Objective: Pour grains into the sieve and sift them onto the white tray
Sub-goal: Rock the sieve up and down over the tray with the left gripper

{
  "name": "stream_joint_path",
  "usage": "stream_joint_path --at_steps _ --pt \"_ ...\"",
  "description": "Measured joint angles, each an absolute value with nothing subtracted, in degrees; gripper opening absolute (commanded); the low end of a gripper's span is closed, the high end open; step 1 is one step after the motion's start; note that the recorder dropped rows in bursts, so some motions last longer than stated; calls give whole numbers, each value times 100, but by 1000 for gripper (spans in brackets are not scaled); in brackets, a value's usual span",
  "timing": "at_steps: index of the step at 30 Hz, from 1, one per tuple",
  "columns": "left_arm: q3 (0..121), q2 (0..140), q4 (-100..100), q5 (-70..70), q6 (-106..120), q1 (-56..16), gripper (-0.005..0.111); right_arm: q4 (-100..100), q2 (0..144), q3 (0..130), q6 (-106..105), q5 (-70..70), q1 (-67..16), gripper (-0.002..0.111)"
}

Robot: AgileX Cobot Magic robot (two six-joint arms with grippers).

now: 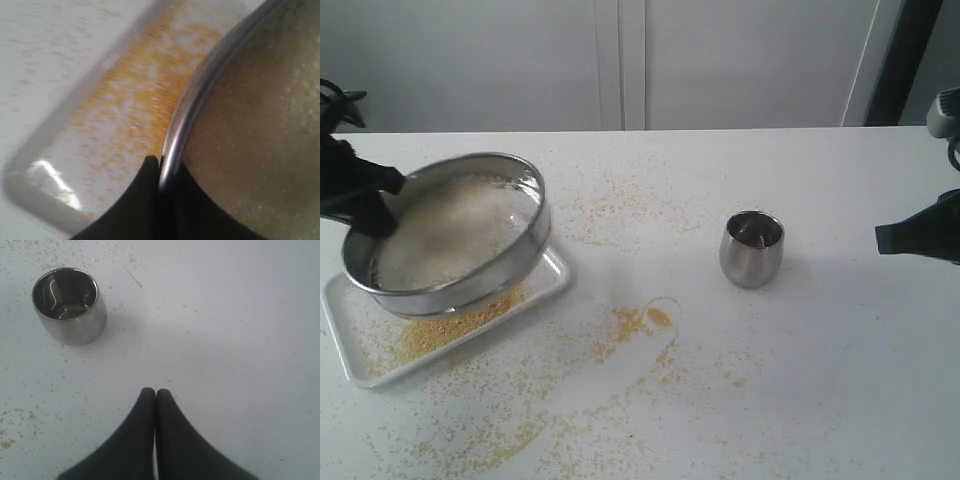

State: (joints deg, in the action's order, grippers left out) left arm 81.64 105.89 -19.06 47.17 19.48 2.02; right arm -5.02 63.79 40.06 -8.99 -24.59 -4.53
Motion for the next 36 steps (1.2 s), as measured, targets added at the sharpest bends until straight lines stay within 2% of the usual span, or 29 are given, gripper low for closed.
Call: stream_joint_path --at_steps 2,6,9,13,19,25,32,36 --pt "8122 10590 -1901 4923 1973 242 0 -502 6379 4006 -899 -2459 -453 0" --pt "8122 10537 -1725 4635 1810 874 0 -502 6379 4006 -899 -2468 -453 0" --pt "8122 10499 -1706 4432 1965 924 0 -502 6379 4006 -899 -2468 -453 0" --pt "8046 10497 -1411 4913 2046 737 0 -502 6379 4006 -899 -2468 -453 0" --pt "8080 10354 -1765 4552 1941 1382 0 -502 6379 4006 -899 -2468 -453 0" --pt "7839 10306 -1974 4637 2379 688 0 -502 6379 4006 -899 -2468 -453 0" --pt "7880 10285 -1412 4012 1580 1129 0 -502 6379 4006 -899 -2468 -453 0" --pt "7699 10296 -885 4155 1662 474 0 -502 6379 4006 -899 -2468 -453 0"
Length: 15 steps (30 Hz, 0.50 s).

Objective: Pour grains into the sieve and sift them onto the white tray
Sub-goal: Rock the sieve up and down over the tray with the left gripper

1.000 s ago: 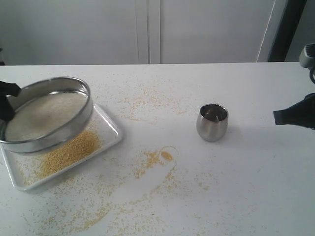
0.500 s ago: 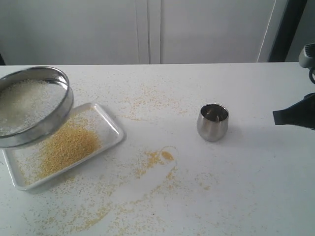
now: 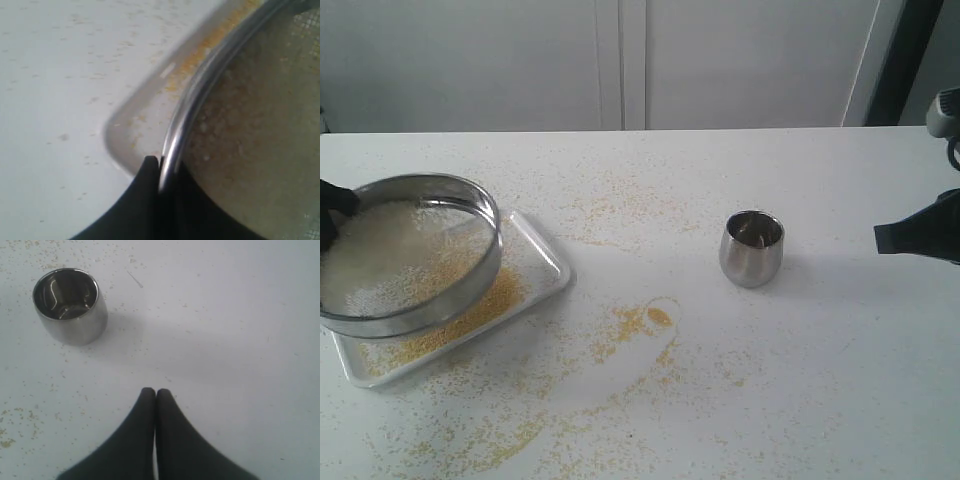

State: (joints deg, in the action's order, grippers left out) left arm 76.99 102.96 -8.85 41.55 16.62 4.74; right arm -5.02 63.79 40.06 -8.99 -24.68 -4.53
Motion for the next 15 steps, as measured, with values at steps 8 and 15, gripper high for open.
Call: stream_joint_path --at_steps 8,15 --pt "8058 10379 -281 4356 1417 233 0 -502 6379 4006 -899 -2468 -453 0" --pt "8436 10521 -1040 4818 1539 567 0 -502 6379 4006 -899 -2468 -453 0"
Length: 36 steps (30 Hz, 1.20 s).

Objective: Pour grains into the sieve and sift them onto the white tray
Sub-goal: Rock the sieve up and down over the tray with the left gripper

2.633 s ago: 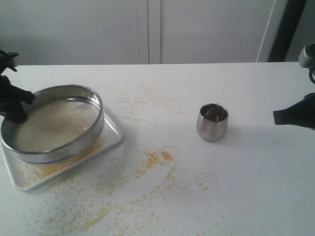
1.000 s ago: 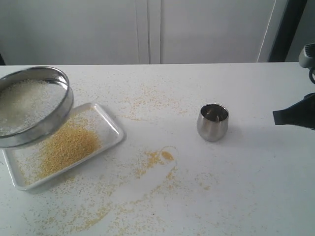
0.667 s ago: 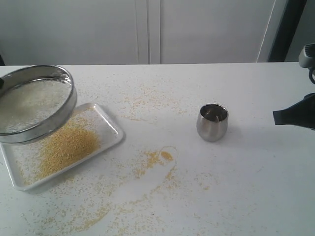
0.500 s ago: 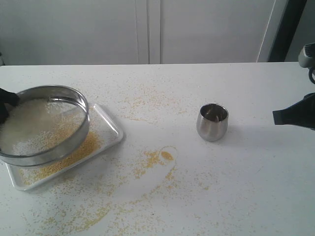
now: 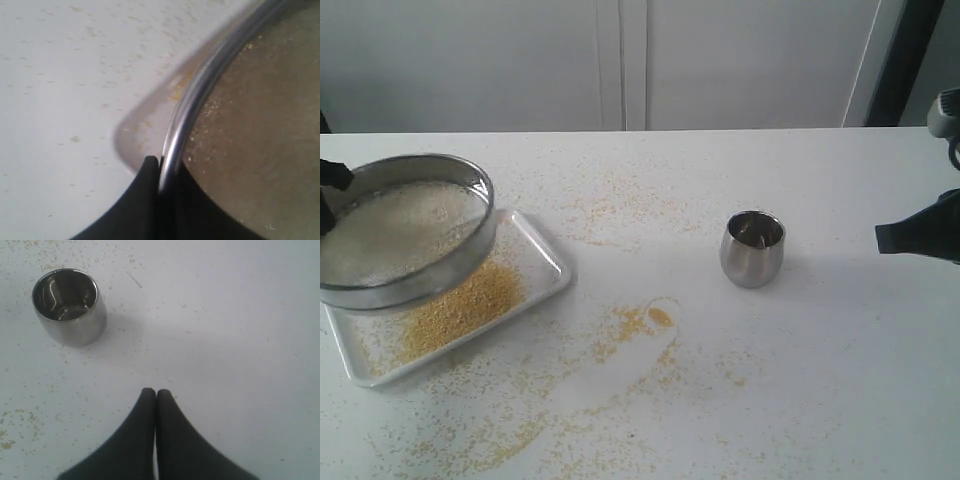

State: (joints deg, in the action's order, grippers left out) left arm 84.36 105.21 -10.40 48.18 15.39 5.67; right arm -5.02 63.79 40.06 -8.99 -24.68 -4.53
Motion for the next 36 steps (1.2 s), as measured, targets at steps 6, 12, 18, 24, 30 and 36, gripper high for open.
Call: stream_joint_path --at_steps 6,12,18,24,30,36 --pt "8409 10470 -1263 4271 973 633 0 -502 6379 4006 -899 -2468 -453 0" --pt "7829 10167 -1026 3967 1892 276 0 -502 6379 4006 -899 -2468 -453 0" --pt "8076 10190 -1086 3938 1042 551 0 -502 6379 4006 -899 -2468 -453 0" --pt "7946 9986 -1132 4223 2391 535 0 -502 6379 4006 -899 -2468 -453 0" --pt "7859 9865 -1070 4238 1659 322 0 -502 6379 4006 -899 -2468 -453 0" --pt "7893 9929 -448 4196 1779 925 0 -502 6379 4006 -899 -2468 -453 0"
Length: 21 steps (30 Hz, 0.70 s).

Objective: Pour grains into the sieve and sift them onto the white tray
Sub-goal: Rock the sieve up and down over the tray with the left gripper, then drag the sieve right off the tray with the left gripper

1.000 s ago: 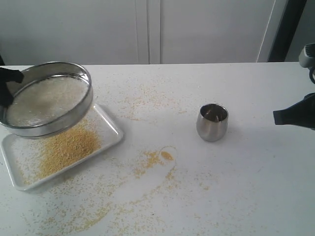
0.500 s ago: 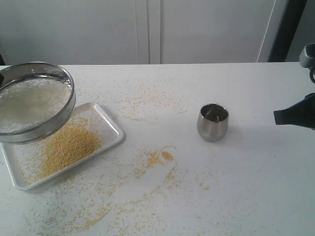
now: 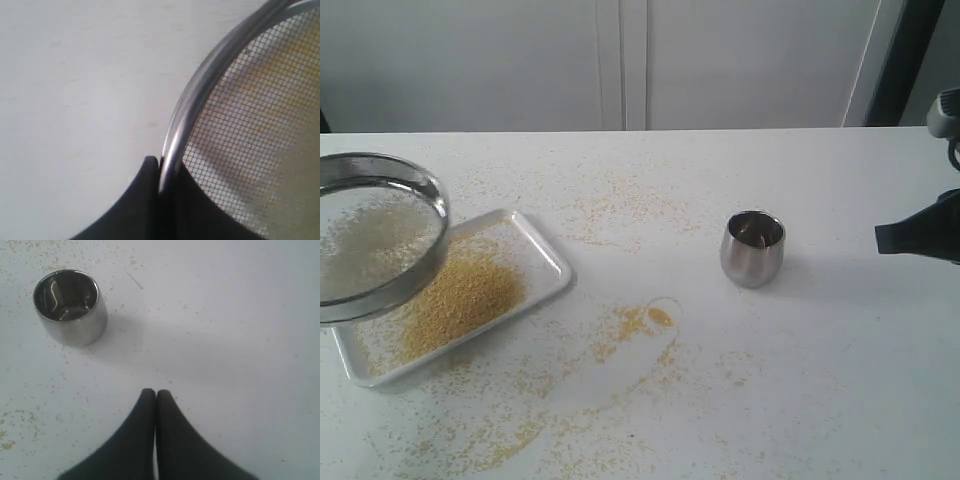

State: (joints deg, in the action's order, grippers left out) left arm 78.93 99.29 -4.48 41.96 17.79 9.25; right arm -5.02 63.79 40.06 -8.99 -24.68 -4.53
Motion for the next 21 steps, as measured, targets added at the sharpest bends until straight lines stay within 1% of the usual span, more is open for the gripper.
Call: stream_joint_path --at_steps 3,6,8,11,13,16,18,21 --pt "7893 9929 -2145 4462 2945 530 0 -502 6379 4006 -899 -2468 -453 0" --pt "7903 9929 -2801 4508 3091 362 0 -502 6379 4006 -899 -2468 -453 0" --pt "7915 9929 -2694 4524 2846 535 0 -502 6379 4006 -899 -2468 -453 0" --pt "7915 10032 -2481 4501 2145 1039 0 -502 6379 4006 -899 -2468 -453 0" --pt "7915 10080 -2408 4504 2017 1174 0 -502 6379 4006 -899 -2468 -453 0" --pt "7915 10080 -2093 4948 2303 990 0 -502 6379 4006 -899 -2468 -453 0" --pt "7915 10029 -1692 5246 2273 654 0 -502 6379 4006 -899 -2468 -453 0" --pt "7915 9925 -1284 5339 2080 202 0 -502 6379 4006 -899 -2468 -453 0"
